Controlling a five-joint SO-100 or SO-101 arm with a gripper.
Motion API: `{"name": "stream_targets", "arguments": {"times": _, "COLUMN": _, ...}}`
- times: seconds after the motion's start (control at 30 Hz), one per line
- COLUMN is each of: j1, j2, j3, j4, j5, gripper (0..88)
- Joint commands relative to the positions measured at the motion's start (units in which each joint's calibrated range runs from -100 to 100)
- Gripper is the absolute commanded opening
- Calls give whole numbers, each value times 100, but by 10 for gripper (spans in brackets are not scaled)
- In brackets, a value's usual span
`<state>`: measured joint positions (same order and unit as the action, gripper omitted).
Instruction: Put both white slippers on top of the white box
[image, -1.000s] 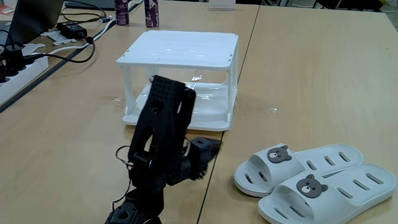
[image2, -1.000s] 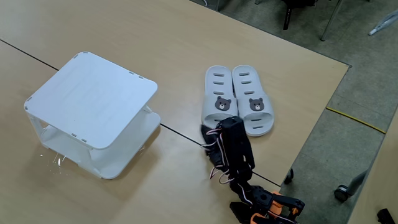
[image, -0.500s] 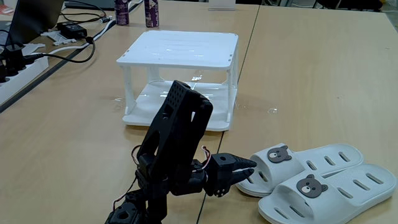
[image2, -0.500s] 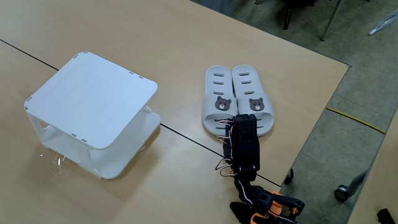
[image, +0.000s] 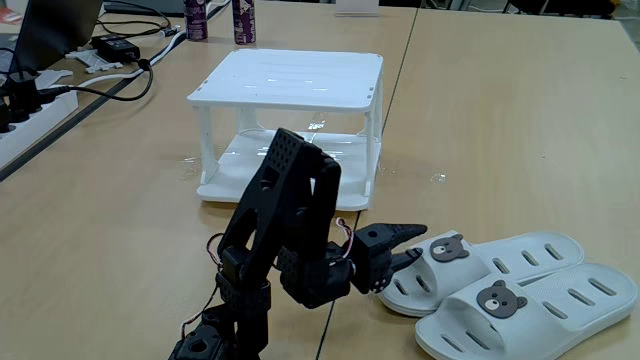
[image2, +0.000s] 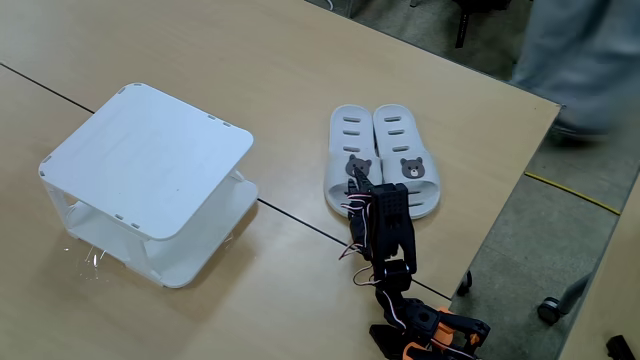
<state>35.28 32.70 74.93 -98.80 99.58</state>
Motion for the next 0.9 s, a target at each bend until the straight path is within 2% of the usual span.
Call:
{"name": "stream_targets", "arguments": {"times": 0.0, "j1": 66, "j2": 419, "j3": -651, "j4": -68, "j5": 42, "gripper": 162}}
{"name": "stream_targets", "arguments": {"times": 0.37, "j1": 25, "j2": -52, "j3": 170, "j4": -68, "j5": 42, "gripper": 162}}
{"name": "stream_targets", "arguments": {"times": 0.47, "j1": 33, "j2": -10, "j3": -290, "j4": -60, "j5": 42, "gripper": 185}}
{"name": "stream_targets", "arguments": {"times": 0.57, "j1": 33, "j2": 285, "j3": -831, "j4": 52, "j5": 42, "gripper": 304}}
{"name": "stream_targets", "arguments": {"times": 0.77, "j1": 74, "j2": 907, "j3": -1995, "j4": 121, "j5": 42, "gripper": 314}}
{"name": "stream_targets", "arguments": {"times": 0.87, "j1": 181, "j2": 933, "j3": -2608, "j4": 536, "j5": 42, "gripper": 314}}
